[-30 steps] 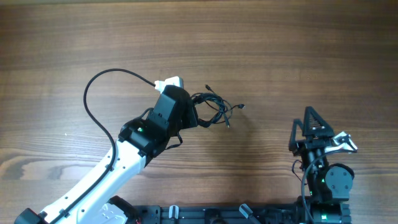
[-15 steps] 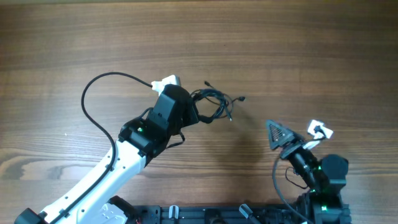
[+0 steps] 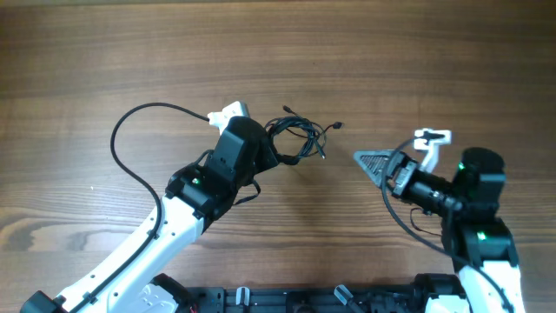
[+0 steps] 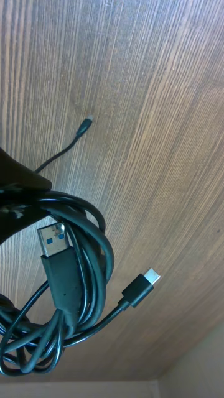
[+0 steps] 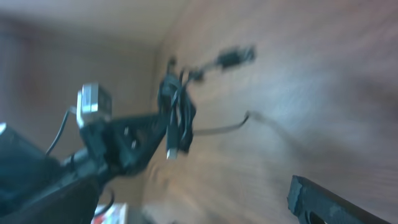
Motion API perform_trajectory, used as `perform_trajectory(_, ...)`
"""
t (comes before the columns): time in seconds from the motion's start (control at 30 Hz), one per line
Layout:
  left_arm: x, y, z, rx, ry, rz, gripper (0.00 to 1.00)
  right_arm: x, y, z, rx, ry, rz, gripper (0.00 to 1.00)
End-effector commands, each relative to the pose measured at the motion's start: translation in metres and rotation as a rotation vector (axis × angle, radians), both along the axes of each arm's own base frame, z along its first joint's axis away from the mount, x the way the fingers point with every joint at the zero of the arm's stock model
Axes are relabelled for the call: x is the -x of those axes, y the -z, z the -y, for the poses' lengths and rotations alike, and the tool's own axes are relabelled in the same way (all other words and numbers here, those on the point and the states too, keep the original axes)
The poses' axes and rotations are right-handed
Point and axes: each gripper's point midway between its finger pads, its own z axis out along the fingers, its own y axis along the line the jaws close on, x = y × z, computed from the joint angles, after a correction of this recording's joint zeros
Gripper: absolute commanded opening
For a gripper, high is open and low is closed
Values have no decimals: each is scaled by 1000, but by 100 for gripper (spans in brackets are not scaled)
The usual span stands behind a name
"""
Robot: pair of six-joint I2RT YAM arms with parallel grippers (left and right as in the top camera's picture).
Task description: Untangle cables
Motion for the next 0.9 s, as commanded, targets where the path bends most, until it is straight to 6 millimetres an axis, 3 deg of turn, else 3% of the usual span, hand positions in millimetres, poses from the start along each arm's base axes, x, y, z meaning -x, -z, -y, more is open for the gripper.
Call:
perform_trajectory(0.0, -4, -11, -2, 3, -11, 35, 4, 16, 5, -34, -51, -155, -82, 99)
perform_trajectory(0.03, -2, -10, 0, -27, 31, 44, 4, 14, 11, -45, -16, -180, -67, 93)
perform_trajectory(0.07, 1, -7, -1, -48, 47, 35, 4, 8, 14, -53, 18, -180, -34, 77)
perform_trajectory(0.1, 3, -4, -2, -56, 47, 22, 4, 4, 12, -57, 28, -179, -6, 72)
perform_trajectory(0.23, 12, 4, -5, -74, 58, -22, 4, -12, 7, -64, 62, -123, 67, 66)
perform_trajectory(0.33, 21, 1, 14, 10, 145, -55, 4, -20, 20, -60, 135, -50, 54, 57)
perform_trajectory(0.43, 23, 1, 17, 24, 160, -61, 4, -19, 31, -64, 148, -55, 16, 50)
perform_trajectory(0.57, 26, -5, 28, 73, 205, -61, 4, -30, 64, -55, 217, 43, -97, 45)
perform_trajectory(0.77, 26, -5, 29, 75, 205, -58, 4, -32, 103, -49, 282, 72, -222, 12)
perform_trajectory(0.87, 23, -6, 27, 67, 193, -48, 4, -30, 109, -48, 293, 69, -244, 6)
